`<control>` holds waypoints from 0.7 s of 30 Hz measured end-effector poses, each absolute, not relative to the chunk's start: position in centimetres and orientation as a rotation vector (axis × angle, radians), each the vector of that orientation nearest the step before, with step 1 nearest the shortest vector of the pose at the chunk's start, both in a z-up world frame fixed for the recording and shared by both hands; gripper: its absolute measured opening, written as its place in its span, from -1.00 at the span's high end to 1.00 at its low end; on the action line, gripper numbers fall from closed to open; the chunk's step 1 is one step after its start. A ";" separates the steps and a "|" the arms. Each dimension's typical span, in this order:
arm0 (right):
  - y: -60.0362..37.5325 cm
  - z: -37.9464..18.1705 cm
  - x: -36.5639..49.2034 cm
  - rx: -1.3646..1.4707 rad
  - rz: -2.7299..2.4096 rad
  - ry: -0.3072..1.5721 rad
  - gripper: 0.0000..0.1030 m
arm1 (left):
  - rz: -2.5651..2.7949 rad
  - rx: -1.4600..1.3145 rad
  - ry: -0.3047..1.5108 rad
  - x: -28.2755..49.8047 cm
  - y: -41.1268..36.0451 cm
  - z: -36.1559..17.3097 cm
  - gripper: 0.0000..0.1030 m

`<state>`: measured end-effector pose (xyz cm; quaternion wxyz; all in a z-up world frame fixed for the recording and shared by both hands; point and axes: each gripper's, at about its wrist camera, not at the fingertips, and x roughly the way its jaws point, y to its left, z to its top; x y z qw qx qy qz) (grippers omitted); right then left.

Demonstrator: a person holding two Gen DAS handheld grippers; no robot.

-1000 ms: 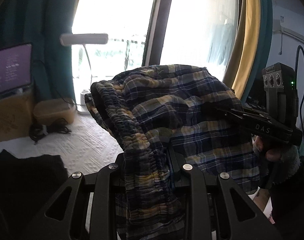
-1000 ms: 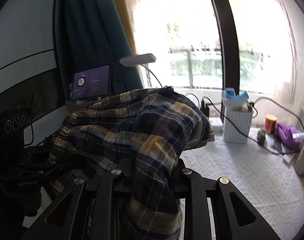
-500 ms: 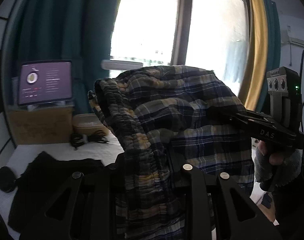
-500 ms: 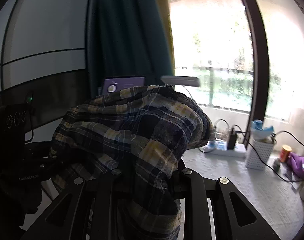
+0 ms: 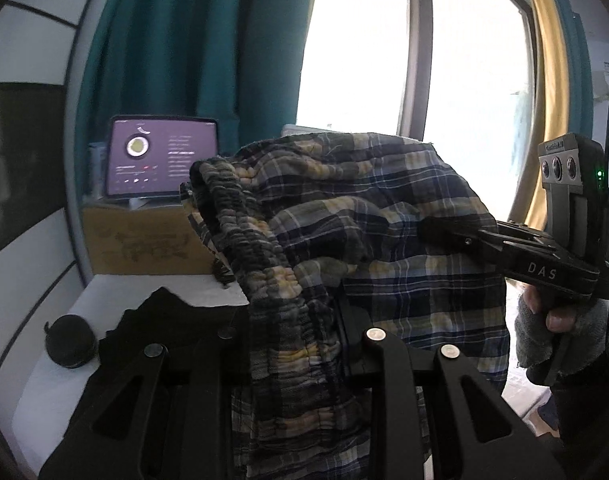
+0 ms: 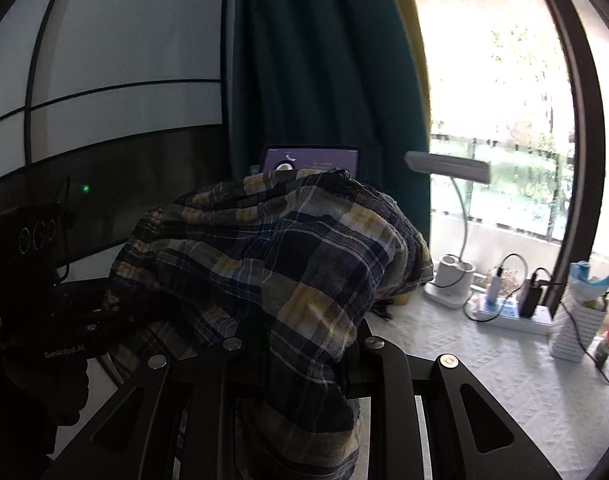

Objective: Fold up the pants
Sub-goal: 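Grasp the pants with the left gripper and lift them off the bedspread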

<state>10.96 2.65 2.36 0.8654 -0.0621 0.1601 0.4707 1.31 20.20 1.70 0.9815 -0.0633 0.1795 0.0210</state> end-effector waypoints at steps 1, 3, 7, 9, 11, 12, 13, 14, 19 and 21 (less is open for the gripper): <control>3.1 2.2 11.1 -0.129 0.990 0.340 0.52 | 0.047 -0.131 0.366 1.3 20.6 1.6 0.51; 4.2 1.9 11.2 -0.128 1.001 0.356 0.52 | 0.058 -0.145 0.379 1.3 21.5 1.3 0.51; 5.9 1.0 11.7 -0.137 1.009 0.384 0.52 | 0.073 -0.166 0.408 1.5 22.9 0.7 0.50; 6.6 0.4 12.2 -0.139 1.010 0.401 0.52 | 0.079 -0.169 0.422 1.8 23.5 0.3 0.50; 7.5 -0.2 13.1 -0.140 1.009 0.419 0.52 | 0.082 -0.175 0.438 2.3 24.2 0.0 0.50; 7.8 -0.6 13.4 -0.138 1.009 0.429 0.52 | 0.084 -0.175 0.445 2.5 24.4 -0.2 0.50; 8.2 -0.9 13.9 -0.137 1.008 0.440 0.52 | 0.085 -0.175 0.452 2.8 24.7 -0.4 0.50; 8.6 -1.2 14.3 -0.135 1.007 0.451 0.52 | 0.086 -0.176 0.461 3.1 25.0 -0.7 0.50; 10.0 -2.8 16.0 -0.122 0.997 0.498 0.52 | 0.080 -0.174 0.499 4.8 26.0 -1.8 0.50; 10.5 -3.6 17.0 -0.116 0.989 0.522 0.52 | 0.075 -0.182 0.516 5.7 26.5 -2.4 0.50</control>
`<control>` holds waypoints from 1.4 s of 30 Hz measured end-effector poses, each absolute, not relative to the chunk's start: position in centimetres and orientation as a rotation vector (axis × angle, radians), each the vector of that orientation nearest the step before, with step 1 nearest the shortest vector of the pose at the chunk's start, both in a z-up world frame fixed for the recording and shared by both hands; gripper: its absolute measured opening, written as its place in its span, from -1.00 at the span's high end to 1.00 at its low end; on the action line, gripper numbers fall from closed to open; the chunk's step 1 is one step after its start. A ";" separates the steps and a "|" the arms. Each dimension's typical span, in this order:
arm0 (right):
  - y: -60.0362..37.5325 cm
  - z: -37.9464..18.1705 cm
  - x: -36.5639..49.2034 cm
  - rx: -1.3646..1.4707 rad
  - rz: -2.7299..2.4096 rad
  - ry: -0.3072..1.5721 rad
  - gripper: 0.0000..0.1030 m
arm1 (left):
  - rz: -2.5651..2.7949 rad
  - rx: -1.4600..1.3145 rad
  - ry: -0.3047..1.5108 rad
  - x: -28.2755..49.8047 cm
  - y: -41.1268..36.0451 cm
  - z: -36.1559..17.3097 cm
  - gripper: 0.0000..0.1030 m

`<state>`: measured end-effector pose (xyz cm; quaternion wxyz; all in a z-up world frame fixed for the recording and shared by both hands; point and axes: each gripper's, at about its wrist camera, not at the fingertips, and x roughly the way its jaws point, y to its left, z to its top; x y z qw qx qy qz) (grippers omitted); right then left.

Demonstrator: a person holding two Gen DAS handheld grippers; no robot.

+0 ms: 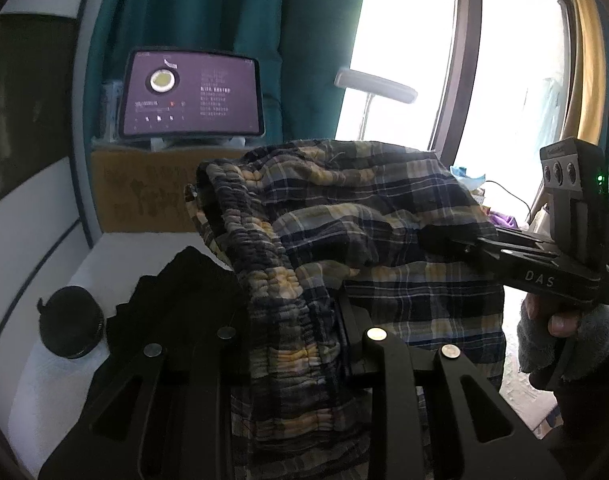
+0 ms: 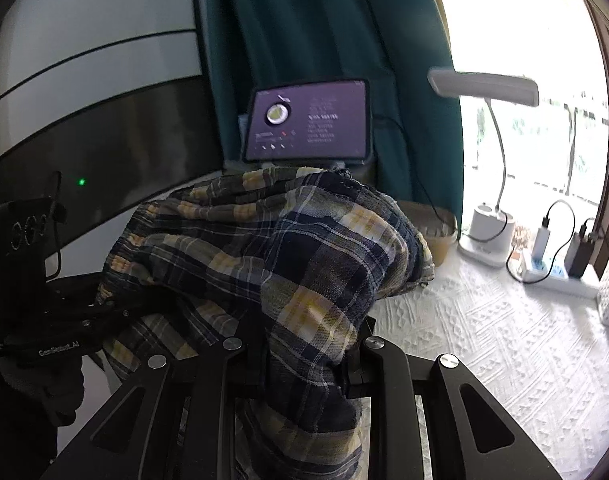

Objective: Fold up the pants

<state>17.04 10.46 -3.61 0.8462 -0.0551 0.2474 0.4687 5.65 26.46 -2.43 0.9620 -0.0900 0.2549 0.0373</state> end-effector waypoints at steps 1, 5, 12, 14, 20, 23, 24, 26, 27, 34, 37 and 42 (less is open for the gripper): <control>10.7 -3.9 17.5 -0.114 0.984 0.533 0.52 | 0.074 -0.186 0.527 6.1 26.6 -2.7 0.50; 11.4 -5.7 19.5 -0.107 0.970 0.583 0.52 | 0.069 -0.204 0.580 8.1 27.3 -4.2 0.50; 12.7 -9.7 23.4 -0.072 0.957 0.697 0.52 | 0.089 -0.246 0.710 11.1 28.6 -7.3 0.48; 13.0 -10.8 24.3 -0.068 0.951 0.729 0.52 | 0.105 -0.255 0.737 11.5 28.9 -8.0 0.48; 14.0 -13.4 26.9 -0.058 0.925 0.823 0.12 | 0.156 -0.276 0.797 11.5 30.2 -9.7 0.34; 13.3 -14.1 28.1 -0.034 0.894 0.850 -0.11 | 0.178 -0.276 0.820 11.3 30.5 -10.4 0.23; 12.9 -14.3 28.6 -0.025 0.884 0.858 -0.13 | 0.181 -0.280 0.824 11.3 30.6 -10.6 0.22; 12.1 -14.4 29.2 -0.020 0.864 0.861 -0.25 | 0.189 -0.283 0.824 11.1 30.5 -10.6 0.21; 11.6 -14.5 29.5 -0.016 0.850 0.860 -0.25 | 0.192 -0.280 0.825 11.1 30.5 -10.6 0.20; 9.3 -14.9 30.0 -0.009 0.783 0.856 -0.28 | 0.223 -0.258 0.823 10.6 30.5 -9.8 0.19; 8.7 -14.3 29.3 -0.019 0.770 0.838 -0.28 | 0.239 -0.240 0.806 10.1 30.1 -9.0 0.19; 8.1 -13.5 27.8 -0.021 0.803 0.838 -0.28 | 0.238 -0.255 0.751 9.5 29.8 -7.8 0.19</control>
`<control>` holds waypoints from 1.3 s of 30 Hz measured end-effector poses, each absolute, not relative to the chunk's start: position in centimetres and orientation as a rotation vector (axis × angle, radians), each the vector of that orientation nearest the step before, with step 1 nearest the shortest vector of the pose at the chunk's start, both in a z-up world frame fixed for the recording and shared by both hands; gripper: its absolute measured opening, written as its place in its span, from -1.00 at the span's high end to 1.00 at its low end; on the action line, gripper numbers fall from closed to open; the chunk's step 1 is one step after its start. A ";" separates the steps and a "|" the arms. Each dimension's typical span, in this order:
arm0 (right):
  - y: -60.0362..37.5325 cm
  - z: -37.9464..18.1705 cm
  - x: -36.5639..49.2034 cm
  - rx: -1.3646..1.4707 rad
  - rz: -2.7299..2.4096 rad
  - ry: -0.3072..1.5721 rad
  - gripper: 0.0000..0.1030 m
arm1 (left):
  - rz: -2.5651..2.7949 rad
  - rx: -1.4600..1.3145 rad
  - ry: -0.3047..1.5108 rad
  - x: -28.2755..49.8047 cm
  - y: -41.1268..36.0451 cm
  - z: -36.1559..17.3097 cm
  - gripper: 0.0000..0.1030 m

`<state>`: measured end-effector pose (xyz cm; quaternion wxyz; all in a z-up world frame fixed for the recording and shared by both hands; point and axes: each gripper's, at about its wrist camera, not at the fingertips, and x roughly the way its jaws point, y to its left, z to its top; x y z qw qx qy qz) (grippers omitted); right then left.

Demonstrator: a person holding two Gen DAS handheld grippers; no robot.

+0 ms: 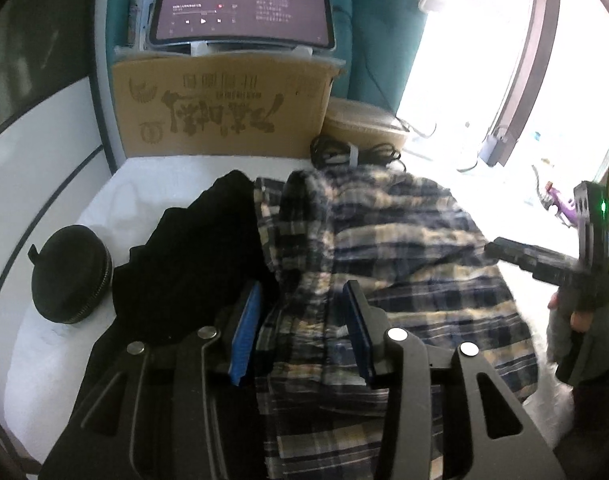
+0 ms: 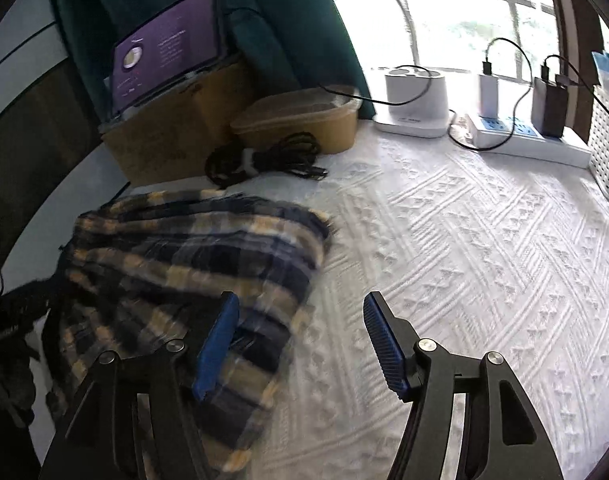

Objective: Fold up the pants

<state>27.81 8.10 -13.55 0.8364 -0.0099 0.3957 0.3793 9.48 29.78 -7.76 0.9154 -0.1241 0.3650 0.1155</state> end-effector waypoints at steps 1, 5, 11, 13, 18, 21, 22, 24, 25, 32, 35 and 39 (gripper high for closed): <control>8.1 -13.4 27.3 -0.027 0.820 0.837 -0.29 | 0.239 -0.259 0.753 9.5 29.8 -7.8 0.19; 8.5 -13.7 25.4 -0.083 0.863 0.841 -0.30 | 0.284 -0.271 0.828 10.0 30.0 -9.7 0.19; 8.3 -15.2 23.5 -0.161 0.852 0.862 -0.30 | 0.315 -0.253 0.840 9.3 29.7 -10.2 0.14; 7.8 -15.5 23.3 -0.178 0.843 0.863 -0.30 | 0.322 -0.244 0.842 9.2 29.5 -10.1 0.14; 6.4 -15.9 23.1 -0.190 0.818 0.868 -0.30 | 0.340 -0.231 0.841 8.7 29.2 -9.9 0.14; 5.3 -16.0 22.9 -0.187 0.803 0.871 -0.30 | 0.345 -0.235 0.829 8.3 29.0 -9.3 0.14; 5.1 -15.9 22.8 -0.186 0.801 0.870 -0.30 | 0.345 -0.233 0.822 8.2 28.9 -9.1 0.14; 4.6 -15.8 22.8 -0.179 0.796 0.869 -0.30 | 0.342 -0.234 0.796 7.9 28.8 -8.3 0.14; 4.3 -15.7 22.7 -0.168 0.795 0.869 -0.30 | 0.337 -0.234 0.781 7.8 28.7 -7.9 0.14; 3.9 -14.7 22.9 -0.134 0.792 0.839 -0.30 | 0.302 -0.167 0.739 9.6 28.2 -6.3 0.14; 4.3 -14.3 23.5 -0.134 0.798 0.826 -0.30 | 0.299 -0.154 0.745 10.7 28.4 -6.3 0.14; 5.4 -13.8 24.6 -0.135 0.804 0.815 -0.30 | 0.296 -0.148 0.755 12.0 28.9 -6.6 0.14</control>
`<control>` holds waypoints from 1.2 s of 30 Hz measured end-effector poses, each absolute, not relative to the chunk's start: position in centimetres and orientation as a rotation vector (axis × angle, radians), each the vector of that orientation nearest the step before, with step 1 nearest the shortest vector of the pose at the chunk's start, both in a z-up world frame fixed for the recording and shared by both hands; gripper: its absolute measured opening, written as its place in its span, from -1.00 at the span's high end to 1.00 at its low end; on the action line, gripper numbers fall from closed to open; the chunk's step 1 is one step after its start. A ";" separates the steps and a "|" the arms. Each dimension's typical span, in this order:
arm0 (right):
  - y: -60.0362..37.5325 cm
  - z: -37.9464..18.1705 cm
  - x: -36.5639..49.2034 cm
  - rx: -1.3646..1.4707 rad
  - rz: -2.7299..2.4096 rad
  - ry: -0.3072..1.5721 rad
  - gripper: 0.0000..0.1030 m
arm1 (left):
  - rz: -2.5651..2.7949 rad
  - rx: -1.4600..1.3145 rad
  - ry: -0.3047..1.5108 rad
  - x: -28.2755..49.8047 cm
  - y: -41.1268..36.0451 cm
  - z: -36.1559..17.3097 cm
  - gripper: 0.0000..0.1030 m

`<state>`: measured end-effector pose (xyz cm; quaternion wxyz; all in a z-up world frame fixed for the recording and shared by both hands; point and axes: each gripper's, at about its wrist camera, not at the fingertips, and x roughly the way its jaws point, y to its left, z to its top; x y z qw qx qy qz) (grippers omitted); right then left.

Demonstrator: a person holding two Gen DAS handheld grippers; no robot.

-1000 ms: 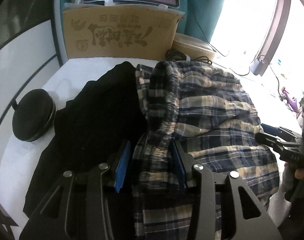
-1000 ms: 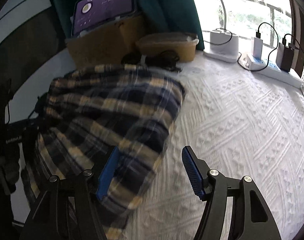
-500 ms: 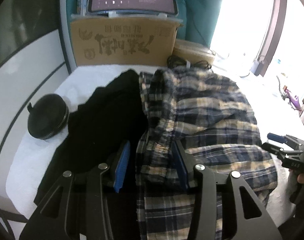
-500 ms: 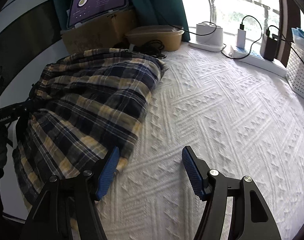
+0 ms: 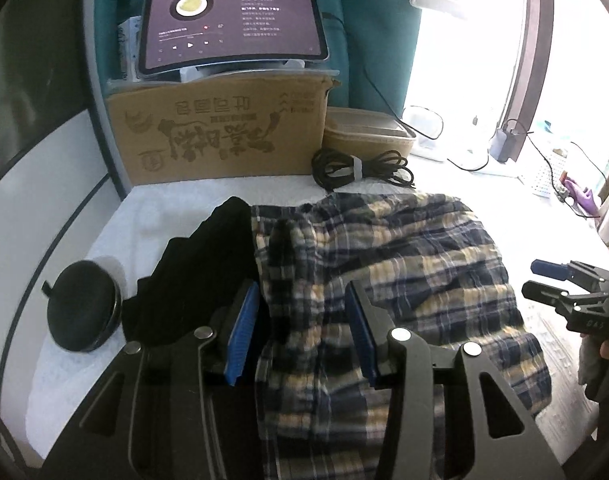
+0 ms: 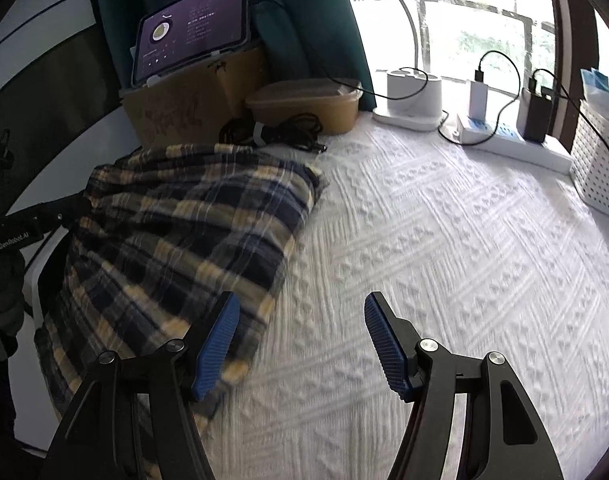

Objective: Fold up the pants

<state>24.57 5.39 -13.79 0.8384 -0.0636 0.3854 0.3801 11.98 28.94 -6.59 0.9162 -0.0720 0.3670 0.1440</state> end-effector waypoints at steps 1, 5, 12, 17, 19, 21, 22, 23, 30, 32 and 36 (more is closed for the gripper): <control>5.8 -13.6 24.9 -0.134 0.807 0.812 -0.30 | 0.295 -0.146 0.759 12.3 29.1 -6.7 0.14; 7.0 -13.4 26.2 -0.132 0.814 0.805 -0.30 | 0.300 -0.122 0.777 13.5 29.6 -7.2 0.14; 8.9 -14.1 28.5 -0.131 0.824 0.828 -0.30 | 0.305 -0.122 0.839 15.1 31.0 -8.8 0.10; 10.0 -15.1 29.5 -0.140 0.830 0.853 -0.30 | 0.324 -0.133 0.846 15.5 32.3 -9.6 -0.23; 10.4 -15.4 29.7 -0.149 0.835 0.861 -0.30 | 0.322 -0.152 0.845 15.5 32.7 -9.8 -0.26; 10.6 -15.6 29.9 -0.154 0.837 0.868 -0.30 | 0.324 -0.150 0.843 15.6 32.9 -9.9 -0.29; 10.6 -15.7 29.9 -0.155 0.838 0.870 -0.30 | 0.324 -0.152 0.843 15.6 32.8 -9.9 -0.29; 10.6 -15.7 29.9 -0.155 0.837 0.871 -0.30 | 0.325 -0.156 0.842 15.5 32.8 -9.8 -0.29; 10.4 -15.2 29.5 -0.164 0.817 0.857 -0.30 | 0.333 -0.163 0.801 14.5 32.3 -8.5 -0.29; 10.1 -14.9 29.2 -0.166 0.809 0.849 -0.30 | 0.338 -0.159 0.793 14.0 32.1 -8.1 -0.29; 9.4 -14.3 28.3 -0.164 0.800 0.836 -0.30 | 0.345 -0.167 0.781 13.1 31.5 -7.6 -0.29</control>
